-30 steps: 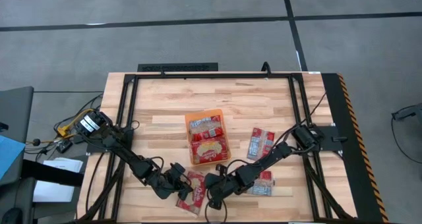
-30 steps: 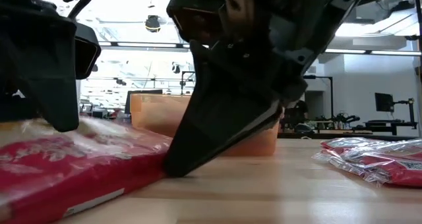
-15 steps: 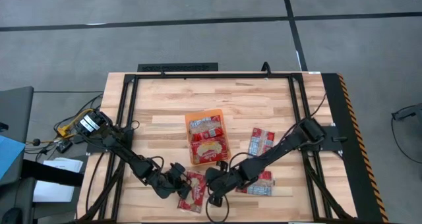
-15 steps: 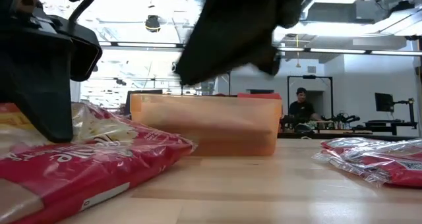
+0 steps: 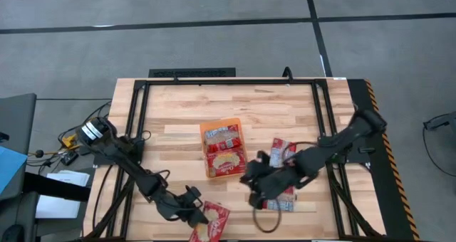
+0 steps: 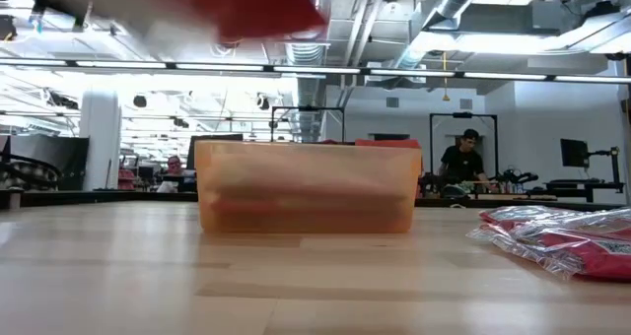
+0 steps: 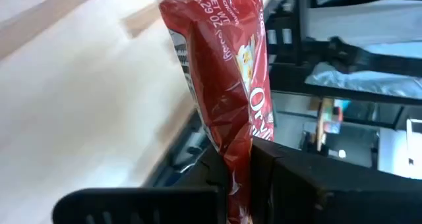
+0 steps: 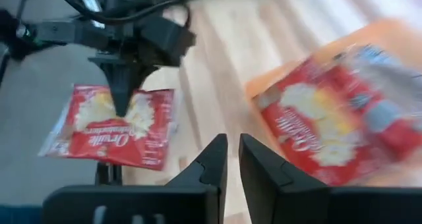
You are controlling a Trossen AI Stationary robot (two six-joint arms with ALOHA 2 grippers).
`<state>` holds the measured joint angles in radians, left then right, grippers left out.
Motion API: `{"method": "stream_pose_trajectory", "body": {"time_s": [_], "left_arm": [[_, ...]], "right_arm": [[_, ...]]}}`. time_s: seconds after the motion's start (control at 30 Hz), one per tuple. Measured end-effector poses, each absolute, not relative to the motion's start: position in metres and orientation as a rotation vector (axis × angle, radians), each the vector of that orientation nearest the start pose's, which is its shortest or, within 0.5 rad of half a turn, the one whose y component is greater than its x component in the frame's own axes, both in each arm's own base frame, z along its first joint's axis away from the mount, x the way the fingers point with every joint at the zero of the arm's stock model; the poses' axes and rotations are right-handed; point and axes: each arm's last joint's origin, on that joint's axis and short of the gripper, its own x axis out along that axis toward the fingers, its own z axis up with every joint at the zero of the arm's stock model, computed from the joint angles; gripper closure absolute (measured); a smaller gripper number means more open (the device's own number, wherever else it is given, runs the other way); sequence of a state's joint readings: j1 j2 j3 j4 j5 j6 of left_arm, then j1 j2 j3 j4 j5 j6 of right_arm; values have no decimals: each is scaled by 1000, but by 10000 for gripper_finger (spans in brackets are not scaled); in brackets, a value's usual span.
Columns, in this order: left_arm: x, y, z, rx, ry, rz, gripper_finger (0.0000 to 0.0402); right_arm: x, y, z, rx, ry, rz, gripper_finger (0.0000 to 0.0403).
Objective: Sort popcorn bags into baskets
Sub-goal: Put the red popcorn bag into the orange bin
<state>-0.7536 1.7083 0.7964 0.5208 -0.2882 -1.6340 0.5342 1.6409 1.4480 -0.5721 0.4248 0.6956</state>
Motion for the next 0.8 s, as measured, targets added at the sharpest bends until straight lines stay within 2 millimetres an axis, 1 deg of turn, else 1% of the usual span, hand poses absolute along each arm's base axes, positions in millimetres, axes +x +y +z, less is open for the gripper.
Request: {"method": "stream_pose_trajectory", "body": {"time_s": [0.07, 0.17, 0.23, 0.3, 0.37, 0.43, 0.53, 0.67, 0.8], "left_arm": [[258, -227, 186, -1377, 593, -100, 398], [258, -215, 206, -1329, 562, -103, 398], [259, -204, 221, -1298, 544, -92, 399], [257, -188, 233, -1259, 520, -67, 399], [256, -169, 245, -1212, 516, -36, 399], [253, -149, 256, -1163, 507, -9, 399], [247, -117, 272, -1095, 492, 34, 399], [237, -71, 285, -990, 486, 110, 399], [228, -26, 294, -882, 468, 174, 399]], "right_arm": [[300, 167, 328, 291, 650, -171, 337], [283, 160, 343, 269, 607, -233, 337], [271, 156, 349, 240, 602, -265, 337], [268, 153, 355, 247, 570, -280, 337], [262, 151, 357, 229, 580, -289, 337], [262, 149, 359, 235, 565, -298, 337], [262, 146, 357, 219, 575, -321, 337], [265, 141, 355, 209, 586, -349, 337], [272, 135, 351, 208, 596, -381, 337]]}}
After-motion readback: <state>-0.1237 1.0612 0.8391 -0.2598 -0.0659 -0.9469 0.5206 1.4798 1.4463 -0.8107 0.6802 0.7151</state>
